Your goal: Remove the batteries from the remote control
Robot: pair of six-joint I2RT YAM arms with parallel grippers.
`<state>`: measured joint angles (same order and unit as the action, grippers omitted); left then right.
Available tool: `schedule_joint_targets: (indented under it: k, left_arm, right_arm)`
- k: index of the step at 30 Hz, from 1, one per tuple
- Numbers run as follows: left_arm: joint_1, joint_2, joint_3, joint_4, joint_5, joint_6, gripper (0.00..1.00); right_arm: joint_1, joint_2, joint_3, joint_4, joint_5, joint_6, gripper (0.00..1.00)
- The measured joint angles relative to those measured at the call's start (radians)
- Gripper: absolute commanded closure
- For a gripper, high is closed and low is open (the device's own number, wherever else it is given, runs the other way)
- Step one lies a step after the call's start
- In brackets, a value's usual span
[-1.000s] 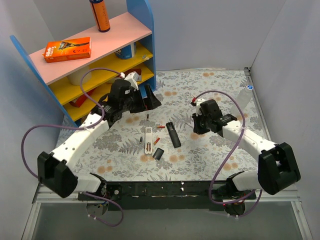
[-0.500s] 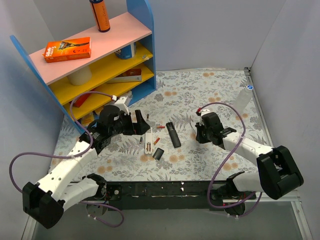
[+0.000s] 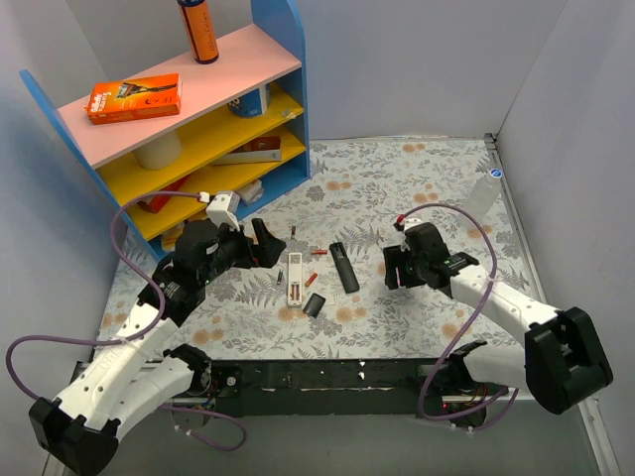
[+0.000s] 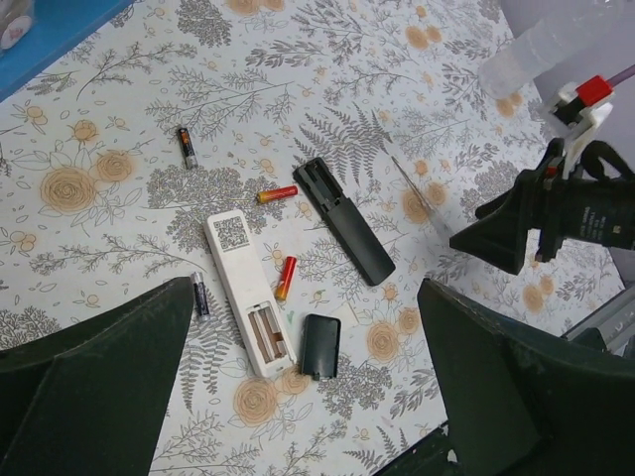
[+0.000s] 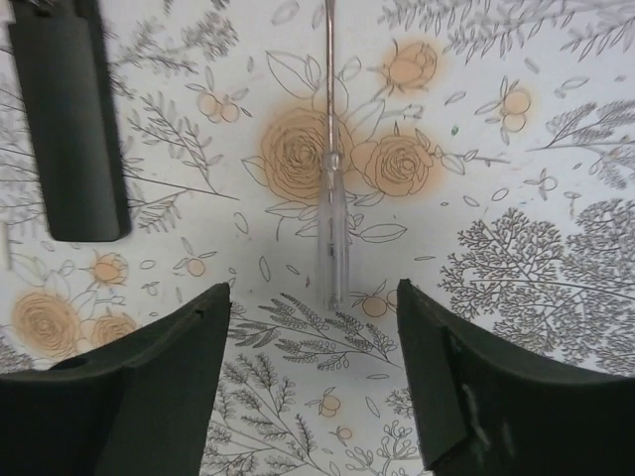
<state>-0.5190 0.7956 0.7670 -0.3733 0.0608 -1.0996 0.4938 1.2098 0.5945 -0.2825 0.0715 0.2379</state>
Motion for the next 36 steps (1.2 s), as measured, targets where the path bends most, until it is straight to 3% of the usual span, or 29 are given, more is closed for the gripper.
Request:
schedule_joint_targets:
  k: [10,21,36]
  left_arm:
    - [0.0,-0.08,0.026,-0.043,0.027,-0.085,0.02]
    - [0.0,-0.195,0.091,-0.064,0.097,-0.207,0.02]
    - [0.0,-0.286,0.097,-0.094,0.051,-0.224,0.02]
  right_arm:
    - [0.002,-0.229,0.257,-0.187,-0.063,-0.064,0.05]
    - [0.003,-0.51,0.275,-0.194,-0.126,0.035,0.05]
    - [0.003,-0.544,0.275,-0.191,-0.164,0.079,0.07]
